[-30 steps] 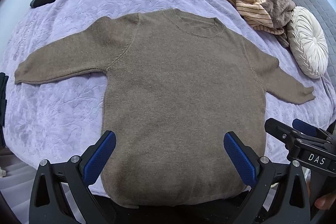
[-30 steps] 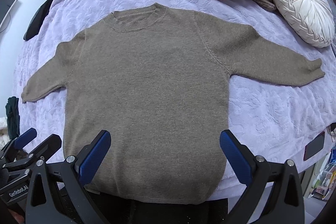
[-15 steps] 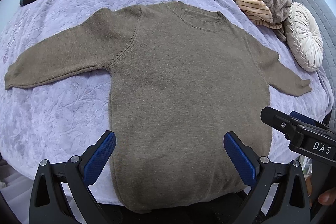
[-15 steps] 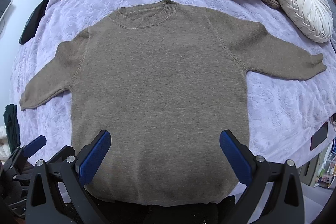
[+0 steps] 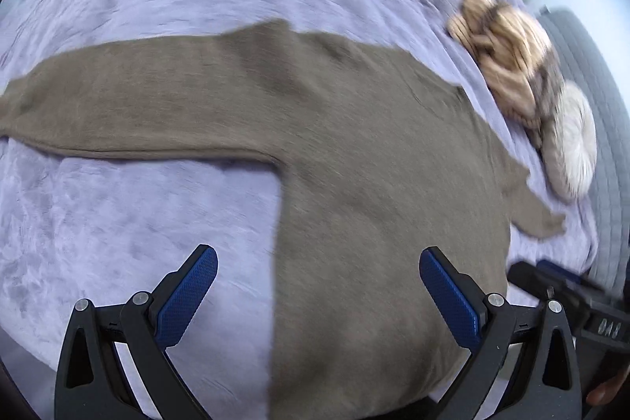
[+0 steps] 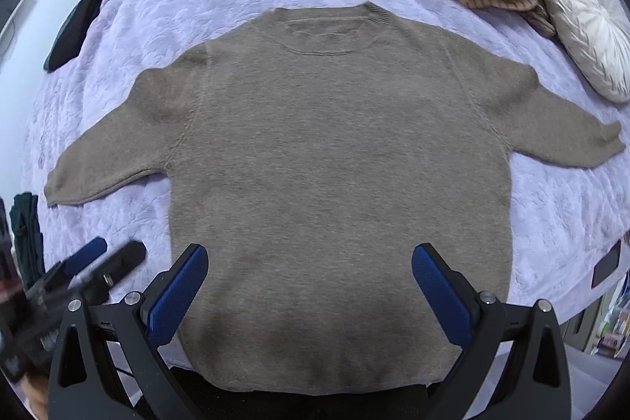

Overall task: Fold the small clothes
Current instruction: 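Grasp the sweater sleeve with the left tool and fold it across the body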

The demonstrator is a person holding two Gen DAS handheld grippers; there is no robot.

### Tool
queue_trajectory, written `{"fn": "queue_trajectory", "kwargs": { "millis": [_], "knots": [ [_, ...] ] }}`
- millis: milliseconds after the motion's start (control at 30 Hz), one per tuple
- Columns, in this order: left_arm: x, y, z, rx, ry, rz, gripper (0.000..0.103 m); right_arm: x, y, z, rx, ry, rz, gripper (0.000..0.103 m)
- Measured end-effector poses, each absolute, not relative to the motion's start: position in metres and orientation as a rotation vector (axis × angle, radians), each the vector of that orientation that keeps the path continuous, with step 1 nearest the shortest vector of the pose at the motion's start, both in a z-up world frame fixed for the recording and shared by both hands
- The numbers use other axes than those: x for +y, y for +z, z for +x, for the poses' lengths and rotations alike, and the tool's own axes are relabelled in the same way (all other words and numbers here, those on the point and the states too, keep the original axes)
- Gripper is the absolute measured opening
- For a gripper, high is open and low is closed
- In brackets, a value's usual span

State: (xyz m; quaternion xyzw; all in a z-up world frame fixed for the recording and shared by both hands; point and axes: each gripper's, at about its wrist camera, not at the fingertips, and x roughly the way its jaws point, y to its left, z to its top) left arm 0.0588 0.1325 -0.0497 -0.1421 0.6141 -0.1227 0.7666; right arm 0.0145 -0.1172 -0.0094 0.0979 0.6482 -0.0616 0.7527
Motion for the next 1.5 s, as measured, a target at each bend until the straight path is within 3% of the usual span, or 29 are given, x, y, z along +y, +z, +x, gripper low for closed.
{"fn": "queue_trajectory", "kwargs": {
  "millis": [233,400,567,867,967,1033,1100,1267,1500],
  "knots": [
    [0.271,-0.084,0.097,1.138,0.01,-0.539,0.103,-0.082,-0.023,0.03,1.458,-0.061,0.181,0.103],
    [0.337,-0.128,0.103,1.119,0.098,-0.76,0.103,-0.065,-0.036,0.038,1.492,-0.027,0.17,0.103],
    [0.351,-0.158,0.112,1.111,0.096,-0.881,0.103,-0.052,-0.041,0.043,1.503,-0.002,0.147,0.103],
    [0.332,-0.146,0.138,1.032,0.003,-0.846,0.103,-0.051,-0.051,0.045,1.527,0.013,0.158,0.103],
    [0.339,-0.156,0.14,1.042,0.071,-0.891,0.085,-0.056,-0.055,0.043,1.537,0.017,0.177,0.103],
    [0.343,-0.156,0.139,1.032,0.125,-0.9,0.064,-0.061,-0.057,0.04,1.539,0.026,0.195,0.103],
    [0.345,-0.154,0.138,1.009,0.114,-0.907,0.036,-0.067,-0.058,0.036,1.537,0.043,0.205,0.103],
    [0.319,-0.118,0.139,0.96,0.079,-0.749,0.033,-0.084,-0.06,0.03,1.529,0.082,0.212,0.103],
    [0.191,-0.038,0.151,0.852,-0.147,-0.544,0.033,-0.13,-0.06,0.02,1.511,0.101,0.255,0.103]
  ]
}}
